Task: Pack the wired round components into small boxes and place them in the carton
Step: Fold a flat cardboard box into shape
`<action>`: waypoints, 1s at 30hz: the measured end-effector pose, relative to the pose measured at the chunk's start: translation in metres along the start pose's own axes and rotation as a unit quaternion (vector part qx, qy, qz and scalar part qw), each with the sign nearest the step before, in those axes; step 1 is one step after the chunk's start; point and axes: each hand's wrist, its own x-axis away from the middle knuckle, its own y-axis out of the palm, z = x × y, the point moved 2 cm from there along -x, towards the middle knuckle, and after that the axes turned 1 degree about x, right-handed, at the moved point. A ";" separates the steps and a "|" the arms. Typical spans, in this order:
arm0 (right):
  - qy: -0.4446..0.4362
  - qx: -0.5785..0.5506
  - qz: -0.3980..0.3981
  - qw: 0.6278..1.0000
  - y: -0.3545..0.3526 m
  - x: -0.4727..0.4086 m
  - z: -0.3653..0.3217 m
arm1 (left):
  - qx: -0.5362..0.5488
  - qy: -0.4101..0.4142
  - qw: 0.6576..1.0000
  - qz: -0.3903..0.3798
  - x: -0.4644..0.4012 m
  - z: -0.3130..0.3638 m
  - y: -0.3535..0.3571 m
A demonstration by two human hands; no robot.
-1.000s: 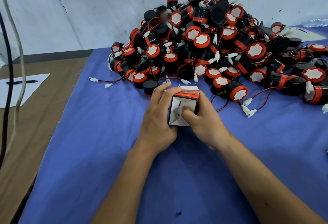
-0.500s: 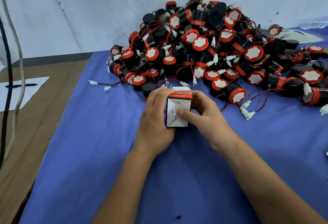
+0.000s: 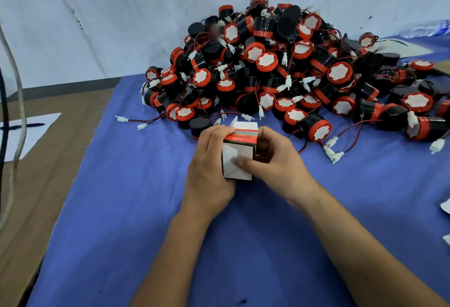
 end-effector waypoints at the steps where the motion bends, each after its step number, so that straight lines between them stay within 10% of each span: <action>1: 0.004 -0.020 -0.024 1.000 -0.001 0.000 -0.001 | 0.006 -0.003 1.000 0.005 0.000 -0.001 -0.002; 10: -0.011 -0.072 -0.104 0.992 0.000 0.002 -0.008 | 0.021 -0.057 0.998 -0.002 0.002 -0.011 -0.004; 12: -0.065 0.073 -0.051 0.994 0.000 0.001 -0.010 | -0.002 -0.057 0.998 -0.028 0.001 -0.012 0.000; 15: -0.170 0.424 0.057 0.888 0.003 0.004 -0.009 | 0.064 -0.092 0.989 -0.100 0.003 -0.008 0.008; 18: -0.212 0.488 0.027 0.846 0.010 0.002 -0.010 | 0.283 -0.183 0.939 -0.069 0.004 -0.007 0.012; 23: -0.209 0.380 -0.103 0.895 0.024 0.007 -0.010 | 0.140 -0.200 0.968 0.053 -0.001 -0.012 0.004; 27: -0.223 0.263 0.101 0.933 0.002 0.005 -0.016 | 0.057 -0.218 0.969 0.105 -0.002 -0.018 -0.001; 30: -0.182 0.428 0.276 0.841 -0.030 0.002 -0.011 | 0.085 -0.236 0.962 0.106 0.000 -0.021 0.001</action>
